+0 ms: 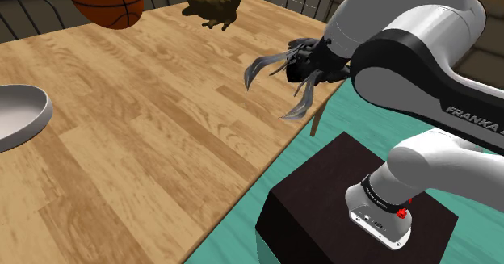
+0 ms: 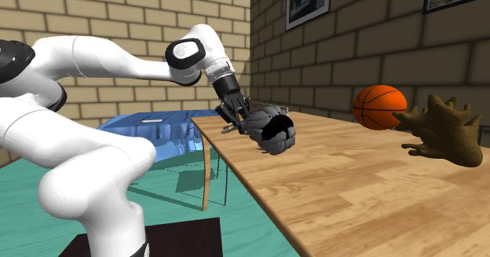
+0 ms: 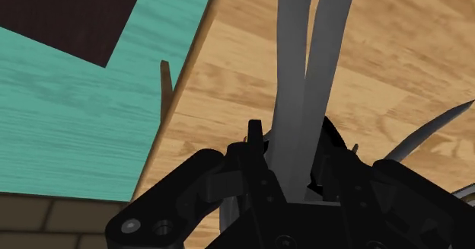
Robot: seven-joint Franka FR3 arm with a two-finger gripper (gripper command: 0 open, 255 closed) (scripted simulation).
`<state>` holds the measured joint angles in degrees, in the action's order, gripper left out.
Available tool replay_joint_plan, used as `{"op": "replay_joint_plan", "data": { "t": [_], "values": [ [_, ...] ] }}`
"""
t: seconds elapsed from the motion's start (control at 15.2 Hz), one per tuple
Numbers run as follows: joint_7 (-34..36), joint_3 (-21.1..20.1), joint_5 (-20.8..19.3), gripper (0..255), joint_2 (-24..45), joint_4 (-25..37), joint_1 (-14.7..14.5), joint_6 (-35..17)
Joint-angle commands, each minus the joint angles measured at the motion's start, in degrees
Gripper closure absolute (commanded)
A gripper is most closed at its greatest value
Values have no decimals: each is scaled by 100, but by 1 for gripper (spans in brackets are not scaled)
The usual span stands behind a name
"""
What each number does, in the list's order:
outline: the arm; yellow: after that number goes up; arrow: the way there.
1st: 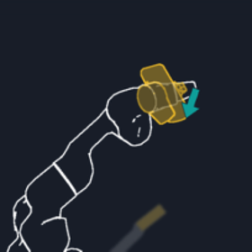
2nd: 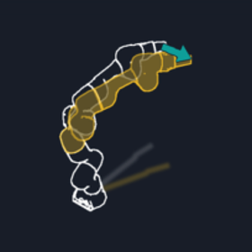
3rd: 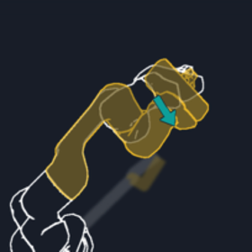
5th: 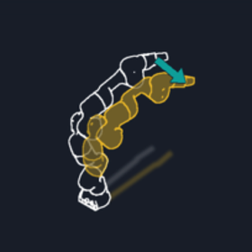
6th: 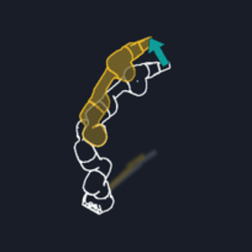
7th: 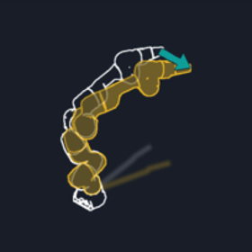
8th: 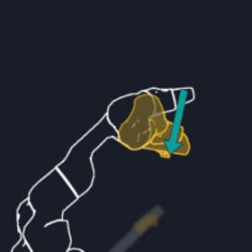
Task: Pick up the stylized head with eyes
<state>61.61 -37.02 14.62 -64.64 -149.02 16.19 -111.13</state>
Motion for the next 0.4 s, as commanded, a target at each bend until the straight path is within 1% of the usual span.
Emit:
{"op": "replay_joint_plan", "data": {
  "t": [0.0, 0.2, 0.33],
  "values": [
    [-33, 72, -58, 255, 19, 155, 41, 116],
    [-78, 168, -136, 255, 67, 389, 103, 294],
    [-80, 173, -139, 255, 69, 400, 107, 303]
  ]
}}
